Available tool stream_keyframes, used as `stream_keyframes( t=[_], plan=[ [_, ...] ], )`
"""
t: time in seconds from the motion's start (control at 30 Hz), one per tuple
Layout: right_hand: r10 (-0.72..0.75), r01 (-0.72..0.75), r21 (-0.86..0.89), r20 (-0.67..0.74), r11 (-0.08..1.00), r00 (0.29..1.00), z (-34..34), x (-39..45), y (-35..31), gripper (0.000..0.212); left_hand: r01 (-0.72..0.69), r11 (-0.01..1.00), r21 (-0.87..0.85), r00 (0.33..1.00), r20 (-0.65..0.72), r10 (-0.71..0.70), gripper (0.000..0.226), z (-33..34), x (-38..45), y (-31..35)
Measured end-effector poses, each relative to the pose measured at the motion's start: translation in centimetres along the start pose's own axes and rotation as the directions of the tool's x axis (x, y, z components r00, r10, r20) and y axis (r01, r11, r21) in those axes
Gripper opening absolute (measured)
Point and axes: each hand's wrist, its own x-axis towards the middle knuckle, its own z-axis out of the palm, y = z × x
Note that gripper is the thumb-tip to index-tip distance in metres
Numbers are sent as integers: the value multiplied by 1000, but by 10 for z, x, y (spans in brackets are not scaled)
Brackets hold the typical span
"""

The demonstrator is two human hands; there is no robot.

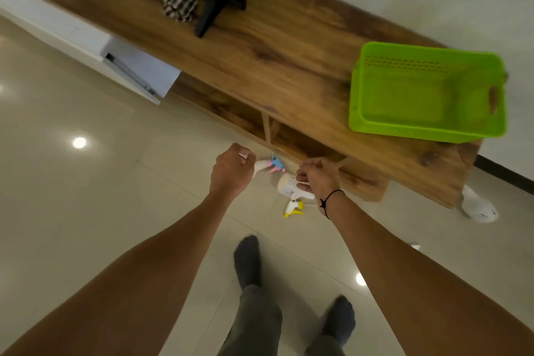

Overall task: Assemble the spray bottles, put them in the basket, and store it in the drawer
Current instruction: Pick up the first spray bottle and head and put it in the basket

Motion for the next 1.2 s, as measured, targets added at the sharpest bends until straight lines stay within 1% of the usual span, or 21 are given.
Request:
stream_keyframes(
  t=[0.1,0.27,0.37,0.47,0.5,0.53,0.63,0.77,0.83,0.9,0.97,1.1,1.2],
  plan=[
    [25,-25,-8,26,1000,999,32,21,15,28,27,999,24,999,22,-27,32,7,19,-30],
    [47,-47,-1,38,999,998,79,68,48,25,-41,991,130,998,53,35,49,39,54,-80],
    [85,-84,-18,62,996,994,102,103,73,24,-53,980,190,996,82,38,57,62,75,-105],
    [136,-134,-36,69,990,988,123,136,95,11,-63,965,254,993,112,36,68,84,95,-127],
    [158,-156,-32,62,987,986,129,148,102,11,-71,960,270,992,122,39,72,93,103,-133],
    [183,-182,-27,63,983,981,136,159,108,18,-82,952,294,990,136,43,78,100,112,-139],
    [251,-250,-18,71,968,965,156,189,126,46,-130,921,368,980,191,62,96,120,142,-157],
    [300,-311,120,98,943,949,174,216,145,58,-192,899,394,953,293,76,112,145,178,-179],
    [310,-325,177,108,929,945,182,227,153,66,-200,891,407,944,322,65,112,156,191,-190],
    [315,-334,189,126,923,941,187,233,157,70,-180,882,435,949,314,39,107,164,196,-200],
    [319,-337,107,157,935,935,186,230,160,64,-135,897,422,957,290,8,106,169,193,-209],
    [355,-351,-55,215,935,910,180,202,169,53,40,968,248,963,248,-104,104,156,157,-225],
    [329,-301,-152,224,942,917,171,163,166,46,149,981,124,962,210,-172,102,135,112,-225]
  ],
)
